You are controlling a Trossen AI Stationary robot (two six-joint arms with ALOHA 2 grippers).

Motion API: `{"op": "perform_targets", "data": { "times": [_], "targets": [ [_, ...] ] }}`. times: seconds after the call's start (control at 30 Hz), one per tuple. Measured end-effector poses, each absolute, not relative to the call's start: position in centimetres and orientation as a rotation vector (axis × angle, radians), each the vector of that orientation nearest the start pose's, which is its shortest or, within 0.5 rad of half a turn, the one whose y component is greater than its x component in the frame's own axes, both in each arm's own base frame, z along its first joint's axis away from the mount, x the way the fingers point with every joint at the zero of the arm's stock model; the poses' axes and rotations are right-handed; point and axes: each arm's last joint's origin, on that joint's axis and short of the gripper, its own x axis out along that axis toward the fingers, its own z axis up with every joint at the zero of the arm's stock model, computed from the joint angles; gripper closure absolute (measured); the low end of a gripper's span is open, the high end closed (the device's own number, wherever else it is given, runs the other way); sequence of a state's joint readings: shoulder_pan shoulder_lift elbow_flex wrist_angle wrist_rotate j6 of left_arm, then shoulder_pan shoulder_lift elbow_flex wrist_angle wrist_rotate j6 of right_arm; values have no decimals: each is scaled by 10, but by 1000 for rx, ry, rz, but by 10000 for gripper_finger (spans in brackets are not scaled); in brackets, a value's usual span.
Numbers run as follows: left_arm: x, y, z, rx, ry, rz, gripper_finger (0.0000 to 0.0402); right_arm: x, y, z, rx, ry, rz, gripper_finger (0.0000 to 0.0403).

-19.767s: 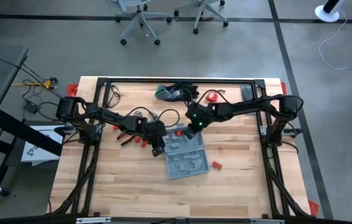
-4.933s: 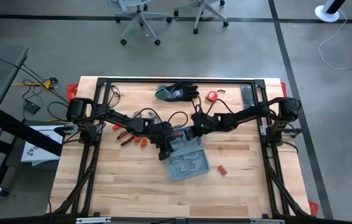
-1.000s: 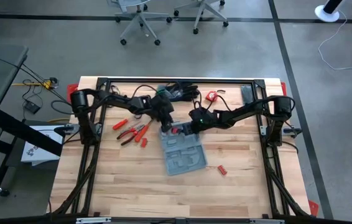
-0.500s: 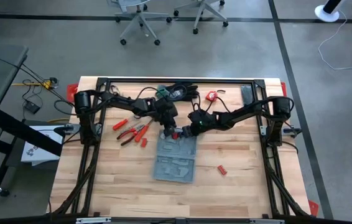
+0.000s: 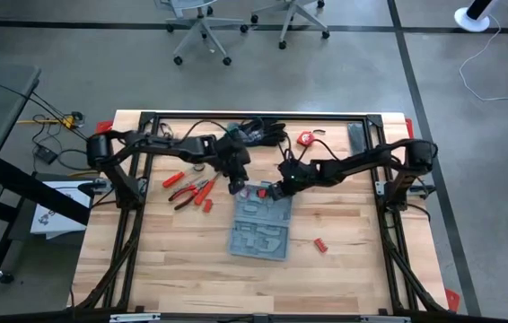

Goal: Prefit tool cases
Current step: Put the set of hex keys into the tool case

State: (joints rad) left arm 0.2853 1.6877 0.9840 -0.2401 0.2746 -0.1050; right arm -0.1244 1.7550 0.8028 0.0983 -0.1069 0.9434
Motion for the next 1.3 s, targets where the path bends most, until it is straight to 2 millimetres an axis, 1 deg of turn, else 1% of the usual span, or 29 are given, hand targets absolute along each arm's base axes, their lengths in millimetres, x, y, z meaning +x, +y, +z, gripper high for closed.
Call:
{"op": "perform_targets", "data": {
  "times": [0.23, 0.37, 0.5, 0.7, 0.8, 0.97, 1.03, 1.2, 1.3],
  "targets": [
    [323, 50, 171, -348, 996, 10, 402, 318, -25, 129, 946, 804, -432, 403],
    [320, 35, 168, -318, 1069, 26, 402, 318, -17, 129, 944, 805, -436, 403],
    [314, 29, 167, -327, 1131, 34, 402, 318, -15, 129, 940, 803, -439, 403],
    [306, 16, 164, -341, 1234, 24, 402, 319, -18, 129, 947, 790, -446, 403],
    [307, 9, 162, -339, 1220, 2, 402, 320, -20, 130, 949, 774, -443, 403],
    [310, 0, 143, -400, 1170, -21, 402, 324, -22, 124, 968, 764, -423, 403],
    [311, -2, 135, -421, 1188, -22, 402, 326, -22, 121, 988, 759, -419, 403],
    [316, -7, 132, -427, 1159, -54, 402, 330, -20, 120, 1009, 729, -401, 403],
    [318, -4, 133, -421, 1130, -40, 402, 331, -20, 121, 1013, 721, -393, 403]
  ]
}}
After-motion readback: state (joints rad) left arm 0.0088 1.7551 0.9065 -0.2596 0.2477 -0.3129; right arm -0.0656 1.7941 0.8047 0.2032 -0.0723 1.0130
